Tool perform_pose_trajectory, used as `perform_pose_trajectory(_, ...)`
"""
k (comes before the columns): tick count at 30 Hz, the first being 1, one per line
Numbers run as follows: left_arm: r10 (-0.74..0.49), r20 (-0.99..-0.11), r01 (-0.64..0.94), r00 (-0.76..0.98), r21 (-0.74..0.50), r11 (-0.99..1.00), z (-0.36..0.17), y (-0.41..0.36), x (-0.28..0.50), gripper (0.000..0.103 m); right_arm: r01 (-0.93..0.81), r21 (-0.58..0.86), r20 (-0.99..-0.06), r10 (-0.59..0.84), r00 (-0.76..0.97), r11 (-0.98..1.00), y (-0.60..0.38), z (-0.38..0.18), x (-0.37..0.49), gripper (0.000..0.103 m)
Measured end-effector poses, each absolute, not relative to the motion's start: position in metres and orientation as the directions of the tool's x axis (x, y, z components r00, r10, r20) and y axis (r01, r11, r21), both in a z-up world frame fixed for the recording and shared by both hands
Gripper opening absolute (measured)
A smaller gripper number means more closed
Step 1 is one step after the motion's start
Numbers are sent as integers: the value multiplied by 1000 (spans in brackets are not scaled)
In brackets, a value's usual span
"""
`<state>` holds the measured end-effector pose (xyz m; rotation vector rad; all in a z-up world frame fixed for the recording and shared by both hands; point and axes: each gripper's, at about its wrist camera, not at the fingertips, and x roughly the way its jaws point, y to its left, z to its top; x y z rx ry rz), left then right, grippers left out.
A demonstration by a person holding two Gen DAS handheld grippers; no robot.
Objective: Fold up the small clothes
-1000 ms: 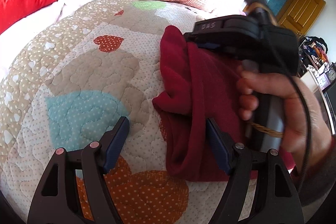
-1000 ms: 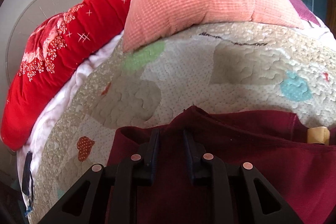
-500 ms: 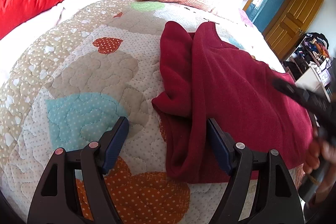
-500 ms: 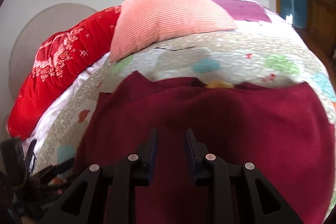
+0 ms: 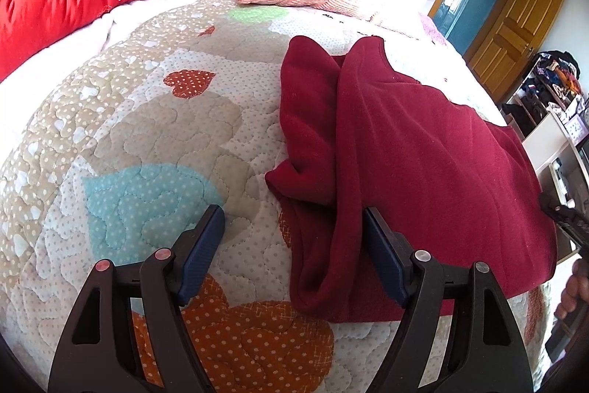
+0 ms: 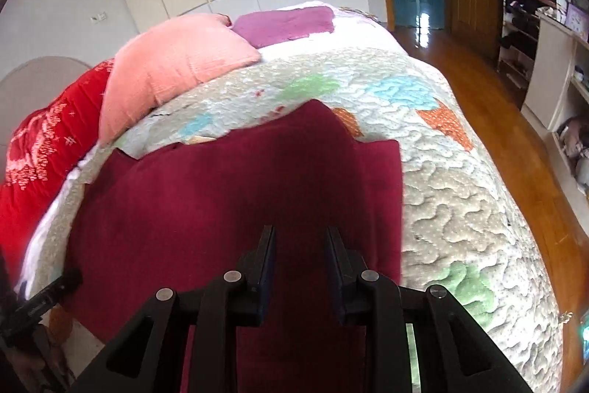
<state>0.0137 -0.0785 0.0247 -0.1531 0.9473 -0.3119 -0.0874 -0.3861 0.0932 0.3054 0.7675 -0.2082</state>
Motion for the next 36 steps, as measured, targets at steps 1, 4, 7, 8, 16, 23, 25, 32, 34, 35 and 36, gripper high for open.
perform_pose_trajectory(1,-328,-773,195,544,-263,945,25,-78,14,77,279,206,-703,-56,708,938,-381,94,-88,38)
perform_pose_trajectory(4,-329,-772,197,543,-264,944,25,-78,14,77,271,172,-755,-50,654,947,-367,77,-75,52)
perform_pose_trajectory(7,-331,-773,195,542,-267,944,25,-77,14,77,262,73,-764,-115,635,962,-357,70,-71,54)
perform_pose_trajectory(8,-330,-773,195,541,-267,944,25,-77,14,77,263,63,-768,-121,629,963,-353,72,-71,54)
perform_pose_trajectory(16,-341,-769,198,541,-278,940,28,-76,11,77,145,150,-763,21,646,978,-308,88,-65,53)
perform_pose_trajectory(23,-352,-767,197,537,-292,936,33,-71,7,77,13,228,-753,168,636,974,-248,84,-31,53)
perform_pose_trajectory(25,-354,-763,196,540,-295,935,36,-69,5,77,-7,238,-760,191,622,971,-237,79,-16,53)
perform_pose_trajectory(32,-391,-756,173,525,-356,918,38,-50,3,77,-14,268,-796,230,560,963,-219,75,26,55)
perform_pose_trajectory(34,-400,-756,168,519,-369,914,38,-48,3,77,-41,276,-778,248,577,960,-211,87,32,55)
perform_pose_trajectory(35,-408,-757,164,511,-380,910,36,-46,4,77,-48,263,-775,241,585,964,-207,90,36,56)
perform_pose_trajectory(36,-412,-757,160,507,-387,908,35,-46,3,77,-59,251,-772,237,589,966,-201,93,41,58)
